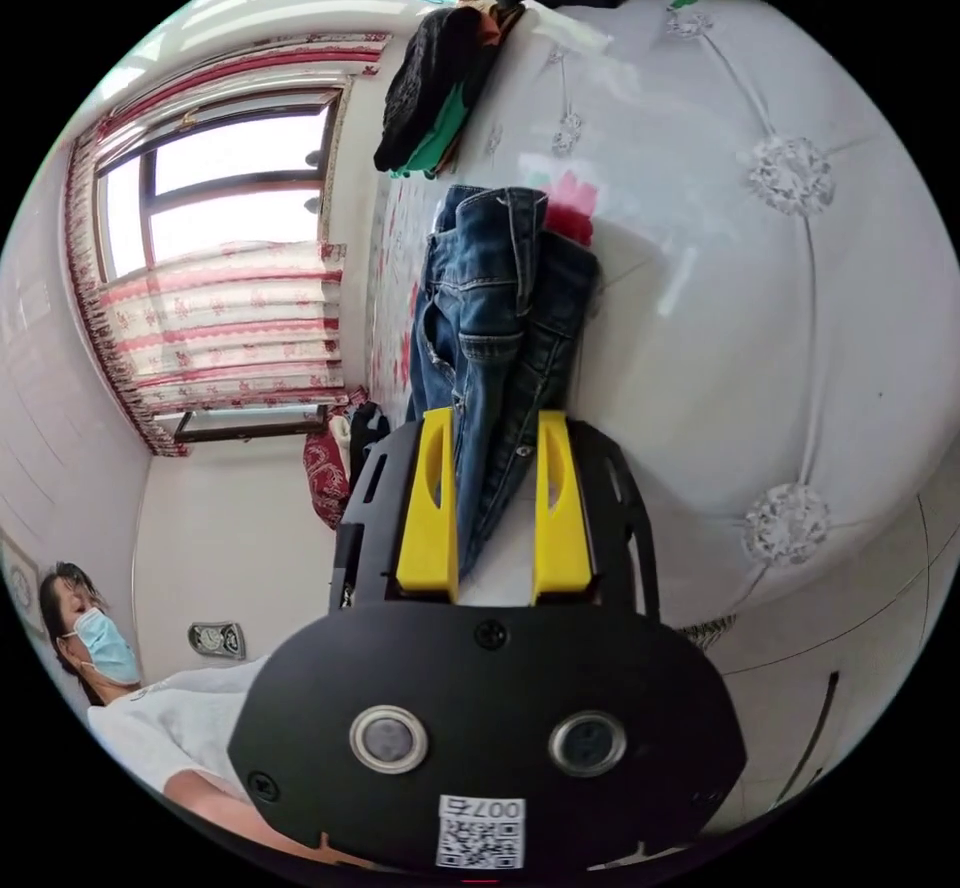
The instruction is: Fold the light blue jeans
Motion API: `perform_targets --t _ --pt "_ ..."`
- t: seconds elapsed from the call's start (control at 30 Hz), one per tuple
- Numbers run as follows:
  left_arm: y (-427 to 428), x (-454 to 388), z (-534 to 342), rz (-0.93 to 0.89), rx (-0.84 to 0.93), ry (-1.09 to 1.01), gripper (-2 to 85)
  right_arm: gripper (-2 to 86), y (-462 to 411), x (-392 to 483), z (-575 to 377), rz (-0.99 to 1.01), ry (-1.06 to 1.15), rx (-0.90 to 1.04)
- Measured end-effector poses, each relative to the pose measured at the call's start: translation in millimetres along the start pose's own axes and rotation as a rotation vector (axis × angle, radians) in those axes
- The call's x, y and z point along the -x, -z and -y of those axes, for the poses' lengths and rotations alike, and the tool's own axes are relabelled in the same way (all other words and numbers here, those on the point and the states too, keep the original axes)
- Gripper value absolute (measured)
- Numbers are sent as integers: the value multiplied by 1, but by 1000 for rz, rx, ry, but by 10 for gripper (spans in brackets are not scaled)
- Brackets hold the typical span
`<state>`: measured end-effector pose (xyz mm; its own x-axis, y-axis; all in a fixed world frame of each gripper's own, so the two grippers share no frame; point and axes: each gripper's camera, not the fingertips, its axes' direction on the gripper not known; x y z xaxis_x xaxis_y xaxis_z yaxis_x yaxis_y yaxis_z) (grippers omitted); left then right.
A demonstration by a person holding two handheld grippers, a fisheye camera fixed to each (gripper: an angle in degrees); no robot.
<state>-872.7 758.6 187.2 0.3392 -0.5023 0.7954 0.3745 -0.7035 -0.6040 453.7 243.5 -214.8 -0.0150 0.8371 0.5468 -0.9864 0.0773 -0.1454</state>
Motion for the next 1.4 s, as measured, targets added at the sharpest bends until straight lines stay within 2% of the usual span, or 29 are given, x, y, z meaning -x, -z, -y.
perform_targets --t 0.2,0.47,0.6,0.67,0.7,0.77,0.83,0.9,0.97,1.07,1.13,1.2,1.3,1.4 --pt "1 14 12 -172 -92 131 5 55 -13 25 11 58 -17 7" --pt "56 -41 -19 -178 -168 -208 -7 24 17 112 -1 81 191 -23" --pt "56 -36 4 -199 -96 -124 -8 13 -1 110 18 108 33 62" --pt "58 -77 22 -159 -87 -230 -8 10 -15 155 34 61 133 102" --pt "66 -113 29 -167 -103 -332 -8 8 -22 201 41 -6 253 115" --pt "87 -158 31 -242 -162 -478 -8 6 -21 265 42 -38 424 73" --pt "110 -182 27 -306 -226 -567 -8 5 -2 312 35 101 570 -17" --pt "126 -190 20 -253 -247 -622 -8 5 12 319 31 207 610 -67" --pt "122 -182 11 -195 -216 -632 -8 5 11 311 25 227 617 -74" --pt "98 -139 -7 -96 -174 -526 -8 4 -18 270 12 69 553 -49" --pt "73 -95 -17 -42 -130 -405 -7 4 -52 205 6 -30 430 -2" --pt "31 -26 -31 81 -14 -188 -7 5 -81 140 2 -117 268 36" --pt "14 26 -58 122 10 -18 -7 8 -117 55 -12 -262 27 107" --pt "21 26 -73 80 -16 -63 -3 13 -118 37 -26 -202 32 86"
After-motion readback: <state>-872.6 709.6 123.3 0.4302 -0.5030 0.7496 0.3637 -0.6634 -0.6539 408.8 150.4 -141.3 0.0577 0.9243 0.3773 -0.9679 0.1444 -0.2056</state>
